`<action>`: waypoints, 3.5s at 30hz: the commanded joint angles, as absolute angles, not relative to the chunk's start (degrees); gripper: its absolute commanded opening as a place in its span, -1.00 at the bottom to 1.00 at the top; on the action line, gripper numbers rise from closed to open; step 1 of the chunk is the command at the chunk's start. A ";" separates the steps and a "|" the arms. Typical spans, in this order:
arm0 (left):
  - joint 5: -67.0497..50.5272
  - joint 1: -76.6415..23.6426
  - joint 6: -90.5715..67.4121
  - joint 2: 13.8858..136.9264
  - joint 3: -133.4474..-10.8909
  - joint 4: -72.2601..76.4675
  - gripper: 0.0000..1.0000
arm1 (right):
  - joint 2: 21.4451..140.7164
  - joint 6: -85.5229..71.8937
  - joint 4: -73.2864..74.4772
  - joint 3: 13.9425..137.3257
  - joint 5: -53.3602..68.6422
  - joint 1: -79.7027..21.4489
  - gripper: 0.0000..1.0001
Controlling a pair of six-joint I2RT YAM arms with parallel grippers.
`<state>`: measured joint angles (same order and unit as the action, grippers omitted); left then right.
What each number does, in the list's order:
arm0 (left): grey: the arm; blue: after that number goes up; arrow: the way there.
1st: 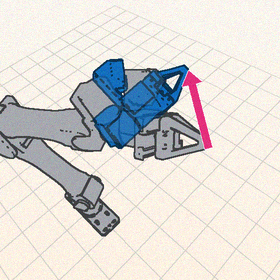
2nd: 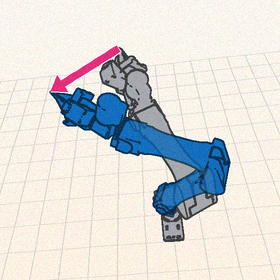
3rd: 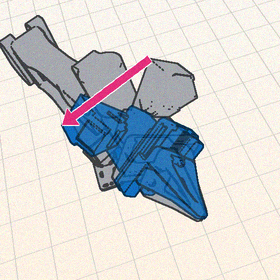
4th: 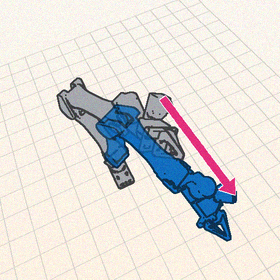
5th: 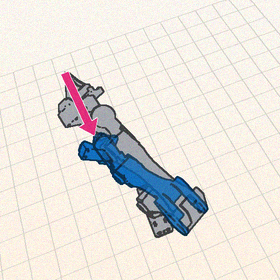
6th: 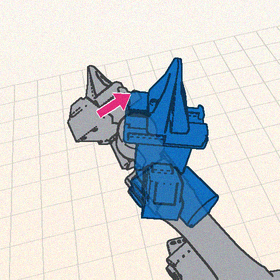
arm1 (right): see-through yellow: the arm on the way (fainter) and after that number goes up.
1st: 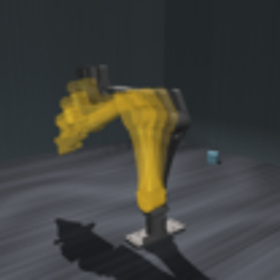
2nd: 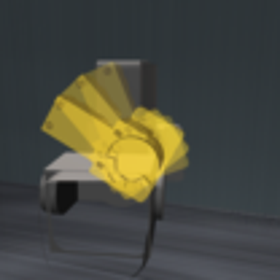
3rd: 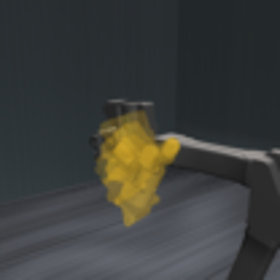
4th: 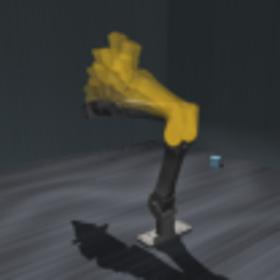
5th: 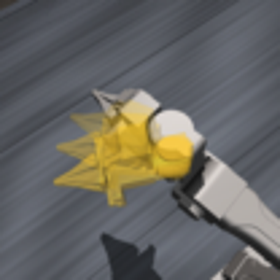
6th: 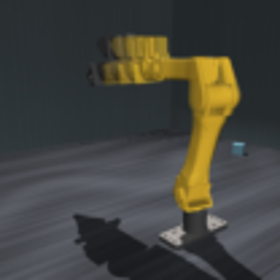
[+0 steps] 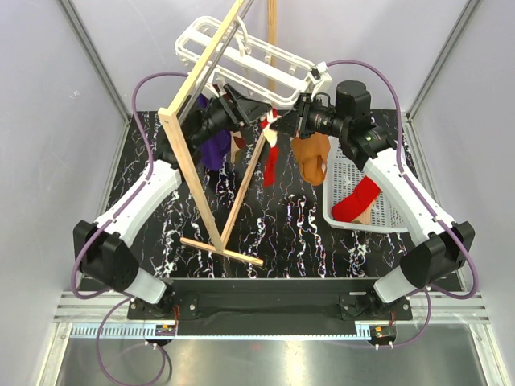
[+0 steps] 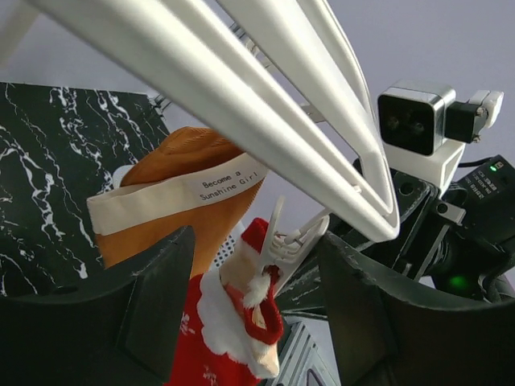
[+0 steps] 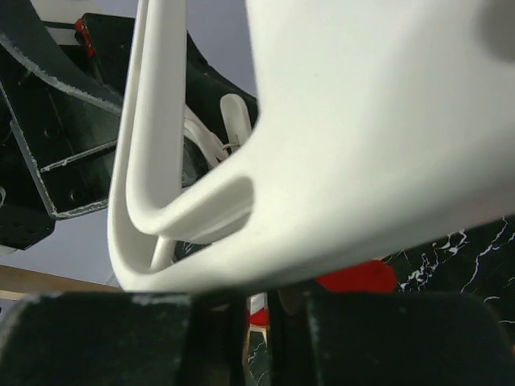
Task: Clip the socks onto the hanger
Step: Clamp the sock onto the hanger, then rotate the hanger at the clothesline.
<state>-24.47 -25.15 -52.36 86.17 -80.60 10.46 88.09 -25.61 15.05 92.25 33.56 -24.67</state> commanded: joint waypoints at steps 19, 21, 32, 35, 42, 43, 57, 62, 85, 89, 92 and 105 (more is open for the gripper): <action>-14.60 -23.47 -49.93 74.09 -79.27 1.51 0.27 | 74.10 -15.65 32.08 86.77 -1.30 -25.14 0.54; -12.49 -23.47 -49.22 73.57 -80.42 -0.52 0.28 | 73.65 -15.47 29.90 84.65 -5.68 -24.96 0.70; -15.11 -23.20 -46.67 72.07 -81.21 -0.62 0.29 | 82.61 -18.02 4.86 74.88 7.70 -17.23 0.99; -15.99 -22.68 -46.23 71.90 -81.30 -0.35 0.29 | 85.51 -17.66 2.90 76.20 12.90 -17.23 0.74; -18.46 -20.39 -47.81 71.81 -81.04 -0.18 0.25 | 82.45 -21.97 -4.66 71.02 21.09 -17.84 -0.63; -18.54 -20.22 -47.81 71.81 -81.12 -0.18 0.24 | 81.66 -22.41 -4.57 70.23 21.70 -18.02 -0.73; -19.69 -19.86 -49.47 70.58 -82.88 -2.55 0.17 | 74.71 -35.57 -7.28 63.30 24.61 -29.87 -1.00; -22.15 -18.46 -50.45 69.70 -87.70 -7.70 0.16 | 78.13 -37.53 -11.61 61.96 19.71 -41.80 -0.90; -8.54 -18.11 -42.37 70.84 -104.24 -28.12 0.28 | 61.43 -20.05 20.39 70.66 -12.90 -46.93 0.53; -1.42 -18.19 -39.65 70.66 -106.17 -31.28 0.31 | 65.64 -16.79 17.15 74.08 -13.19 -46.93 0.26; 4.73 -18.11 -39.11 70.66 -106.87 -33.13 0.32 | 71.16 -16.35 13.28 76.45 -11.52 -46.93 0.04; 28.11 -18.02 -47.90 70.84 -107.23 -42.27 0.38 | 95.70 -17.93 5.11 95.44 -0.18 -53.08 -0.69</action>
